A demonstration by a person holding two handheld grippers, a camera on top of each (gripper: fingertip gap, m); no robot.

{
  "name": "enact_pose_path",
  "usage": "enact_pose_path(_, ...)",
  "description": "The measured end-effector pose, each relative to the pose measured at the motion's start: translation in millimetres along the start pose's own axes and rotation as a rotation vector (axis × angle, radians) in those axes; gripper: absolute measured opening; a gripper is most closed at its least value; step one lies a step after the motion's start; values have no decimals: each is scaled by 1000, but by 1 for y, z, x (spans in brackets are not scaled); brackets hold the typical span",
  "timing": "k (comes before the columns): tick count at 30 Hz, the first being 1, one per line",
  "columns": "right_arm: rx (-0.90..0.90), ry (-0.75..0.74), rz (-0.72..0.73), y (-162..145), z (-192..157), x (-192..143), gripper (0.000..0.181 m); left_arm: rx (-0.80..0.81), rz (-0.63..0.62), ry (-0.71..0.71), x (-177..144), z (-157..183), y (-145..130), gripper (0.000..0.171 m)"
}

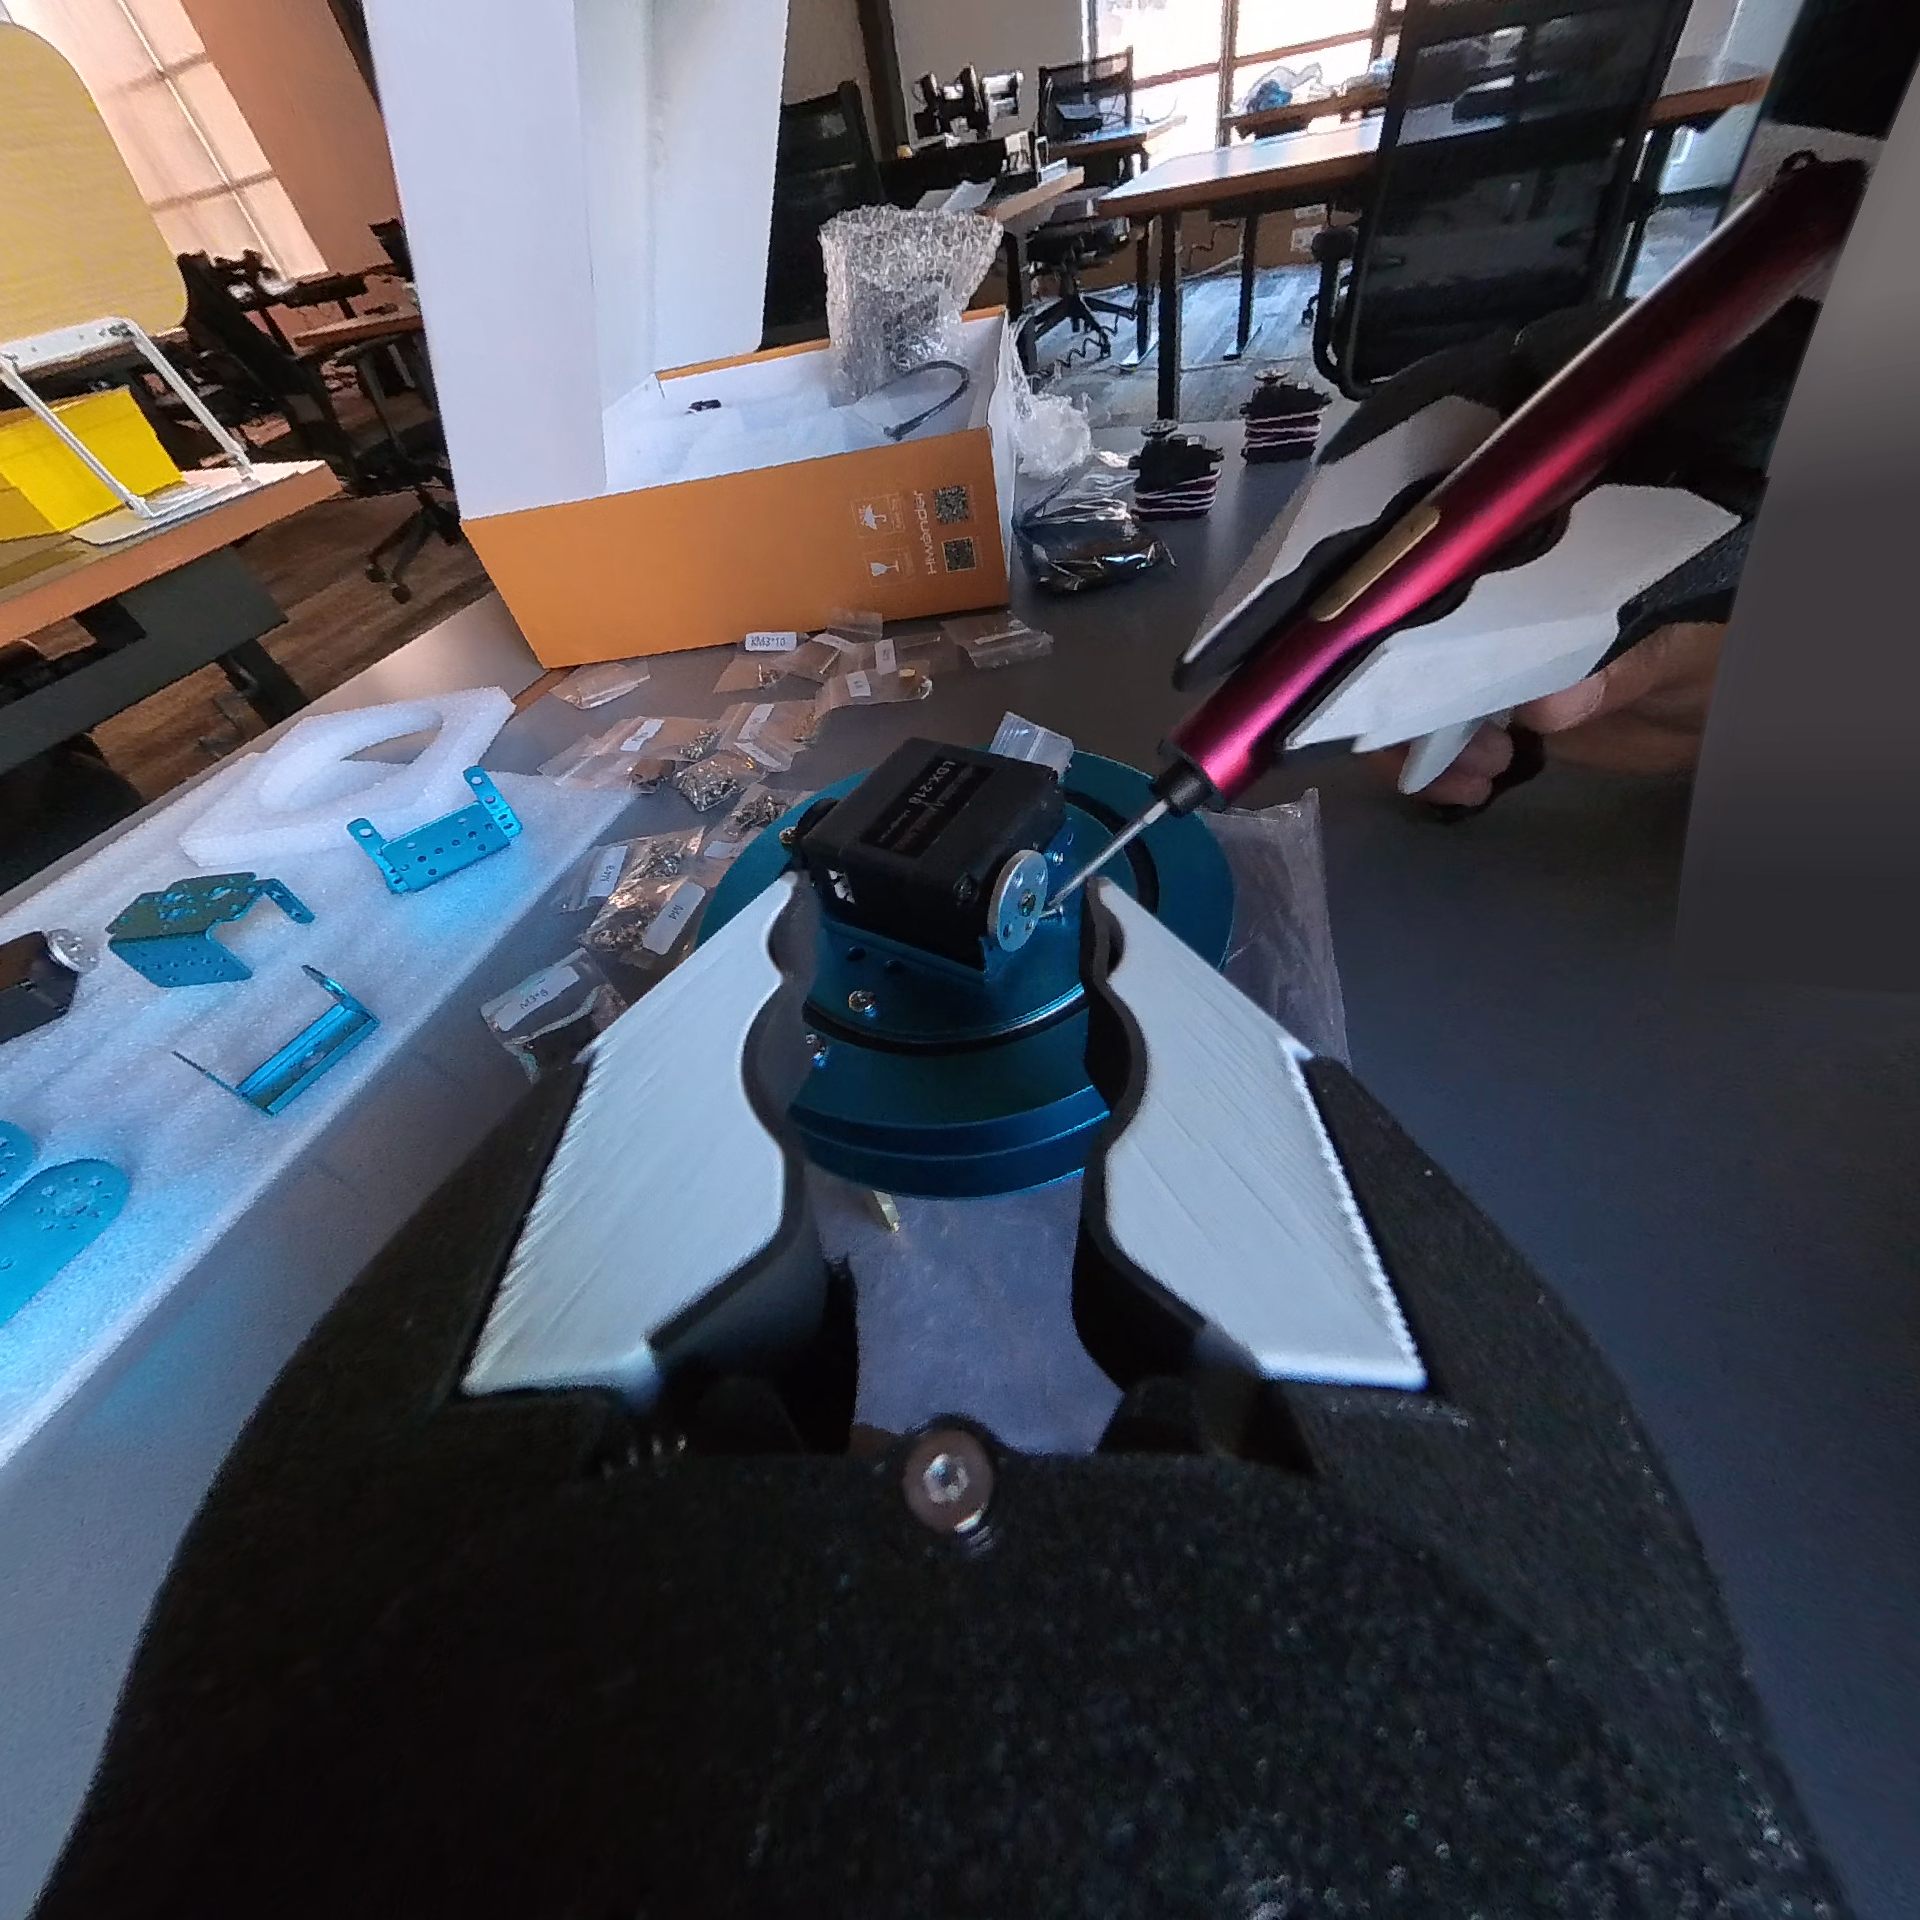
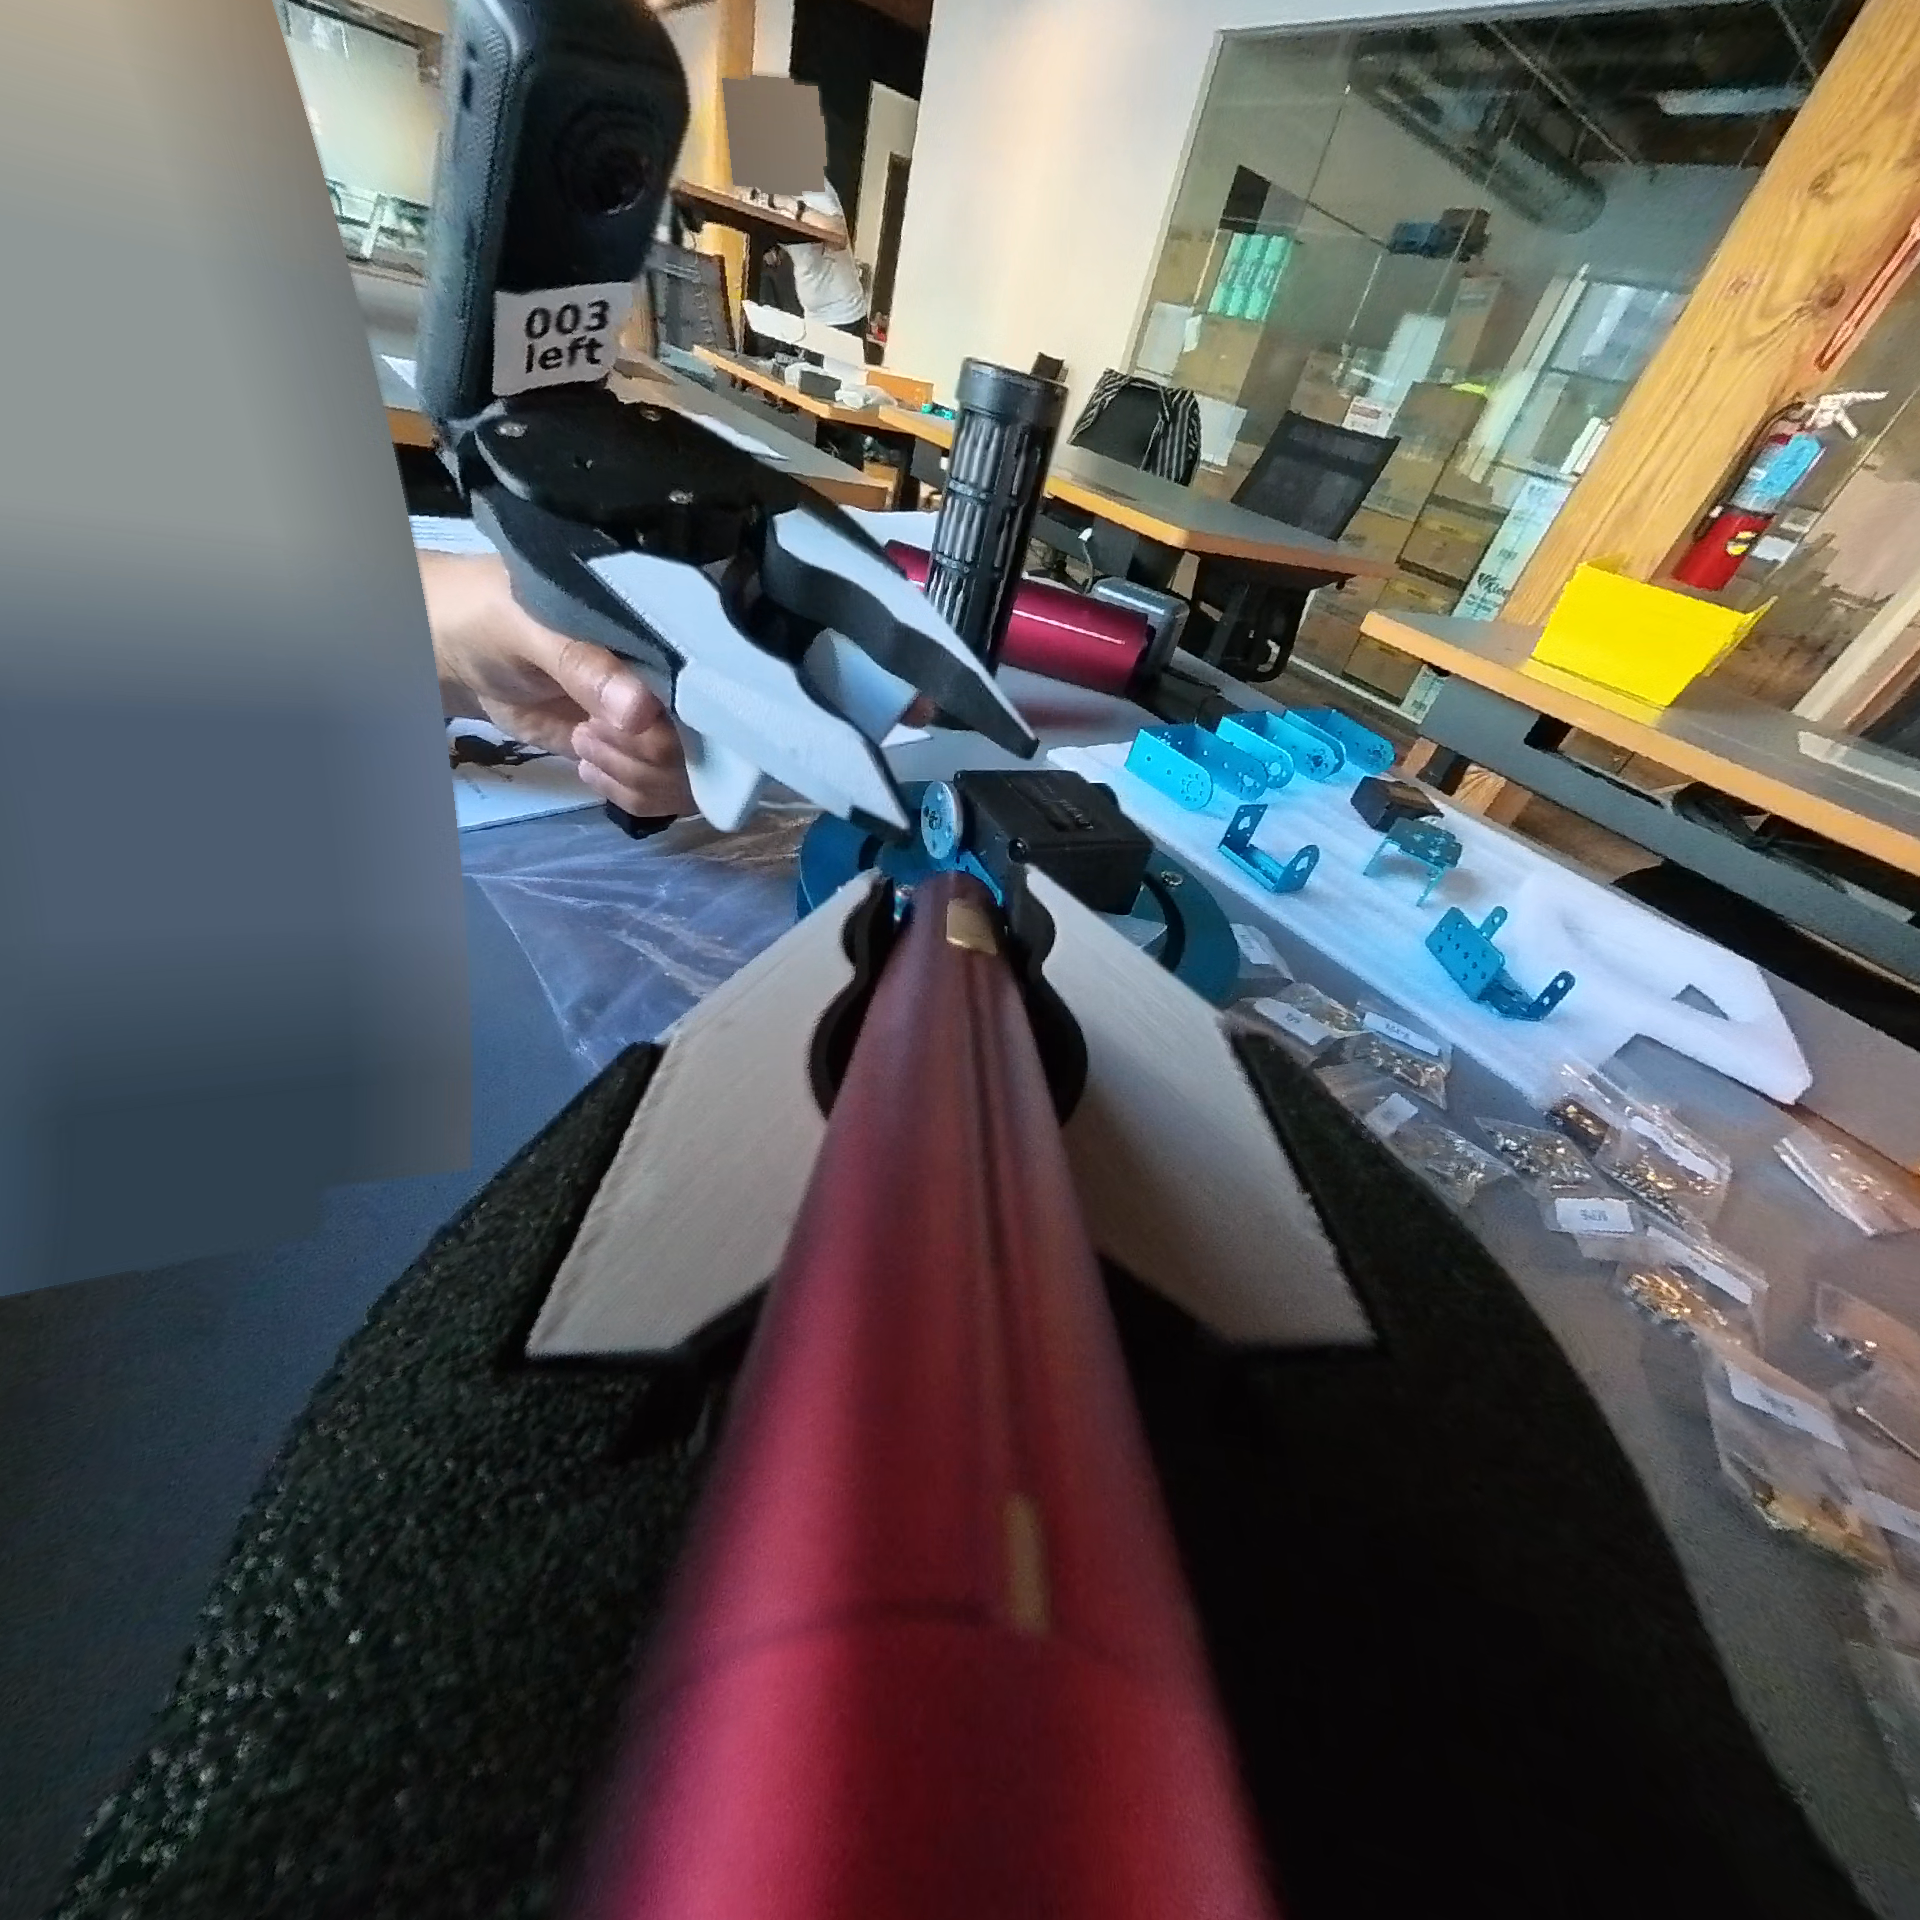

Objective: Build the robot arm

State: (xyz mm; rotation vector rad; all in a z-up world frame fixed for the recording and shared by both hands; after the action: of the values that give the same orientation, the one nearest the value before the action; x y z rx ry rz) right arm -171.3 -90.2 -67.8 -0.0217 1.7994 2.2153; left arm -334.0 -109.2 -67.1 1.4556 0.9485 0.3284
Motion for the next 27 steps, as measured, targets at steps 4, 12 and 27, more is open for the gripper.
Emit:
enact_pose_path(4, 76, 31, -7, 1, 2, -3, 21, 1, 6, 0, -1, 1, 1, 51)
enact_pose_path(12, 68, 41, -20, 0, -2, -1, 21, -8, -9, 26, 0, -3, -1, 50)
enact_pose_path(27, 91, 47, 1, 2, 3, 0, 21, -16, 5, 31, -3, -6, 1, 49)
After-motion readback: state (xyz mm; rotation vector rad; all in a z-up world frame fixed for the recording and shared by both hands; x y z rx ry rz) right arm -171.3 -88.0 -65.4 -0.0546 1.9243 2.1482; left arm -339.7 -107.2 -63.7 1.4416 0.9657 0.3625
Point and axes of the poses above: each gripper's, where its closed fingertips meet, x out along the fingers, y out of its top, z = x × y across the jaws, the point moved 7 cm from there along -x, back along the fingers, and after that the axes turned 7 degrees about -z, right-handed, at the moved point
